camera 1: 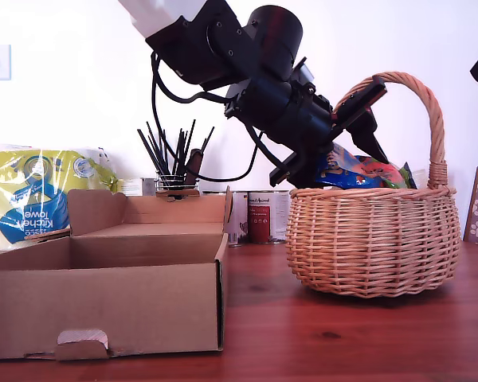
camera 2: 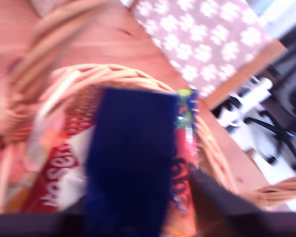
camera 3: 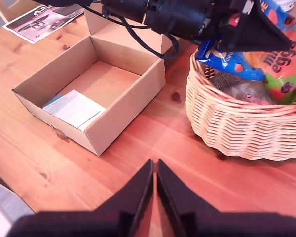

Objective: Move the bags of Easter eggs from the cardboard box on the left into the woven basket on the right side.

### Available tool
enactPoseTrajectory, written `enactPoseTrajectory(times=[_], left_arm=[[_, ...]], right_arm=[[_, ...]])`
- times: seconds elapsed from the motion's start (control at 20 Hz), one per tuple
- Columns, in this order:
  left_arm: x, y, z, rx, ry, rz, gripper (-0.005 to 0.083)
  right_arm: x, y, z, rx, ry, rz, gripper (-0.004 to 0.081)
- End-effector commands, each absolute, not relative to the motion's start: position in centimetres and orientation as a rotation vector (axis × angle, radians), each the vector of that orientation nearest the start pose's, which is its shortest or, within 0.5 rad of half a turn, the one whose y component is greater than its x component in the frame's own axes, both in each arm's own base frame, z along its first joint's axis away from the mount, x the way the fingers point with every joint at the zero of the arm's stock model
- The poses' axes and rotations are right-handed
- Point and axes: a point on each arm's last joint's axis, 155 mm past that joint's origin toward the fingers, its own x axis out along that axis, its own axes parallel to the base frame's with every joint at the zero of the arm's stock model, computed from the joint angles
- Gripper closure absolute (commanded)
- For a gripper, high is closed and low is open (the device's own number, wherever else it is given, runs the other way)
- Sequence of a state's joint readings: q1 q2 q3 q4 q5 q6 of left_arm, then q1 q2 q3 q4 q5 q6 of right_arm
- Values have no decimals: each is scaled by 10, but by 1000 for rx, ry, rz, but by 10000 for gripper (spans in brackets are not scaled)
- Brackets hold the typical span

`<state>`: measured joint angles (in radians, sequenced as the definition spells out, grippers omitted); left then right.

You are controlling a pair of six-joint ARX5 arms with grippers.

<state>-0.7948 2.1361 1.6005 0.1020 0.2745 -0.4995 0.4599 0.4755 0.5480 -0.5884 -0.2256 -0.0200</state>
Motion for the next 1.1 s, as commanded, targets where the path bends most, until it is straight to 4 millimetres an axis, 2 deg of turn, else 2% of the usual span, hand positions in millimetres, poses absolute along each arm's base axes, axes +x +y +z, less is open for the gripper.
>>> enactPoseTrajectory(times=[0.0,0.3,0.55,0.65,0.8,0.85,1.05], left_arm=[[404,-481,142,-257,697,-924,253],[417,-447,171,99,670,-831,253],[405,-408,176,269,749,-770,279],[397,-396,186,298,764,-771,389],[389,-378,206,307,771,-763,719],[387,-373,212,305,769,-758,785],[382,-350,226,287,735,-739,798]], right_arm=[[197,145,187,-76,498,680,782],[198,145,187,-75,497,680,782],[197,145,187,-75,499,680,782],[198,145,188,-74,493,680,782],[206,149,200,-47,447,676,782],[213,148,203,-41,431,653,782],[249,133,212,8,385,522,782]])
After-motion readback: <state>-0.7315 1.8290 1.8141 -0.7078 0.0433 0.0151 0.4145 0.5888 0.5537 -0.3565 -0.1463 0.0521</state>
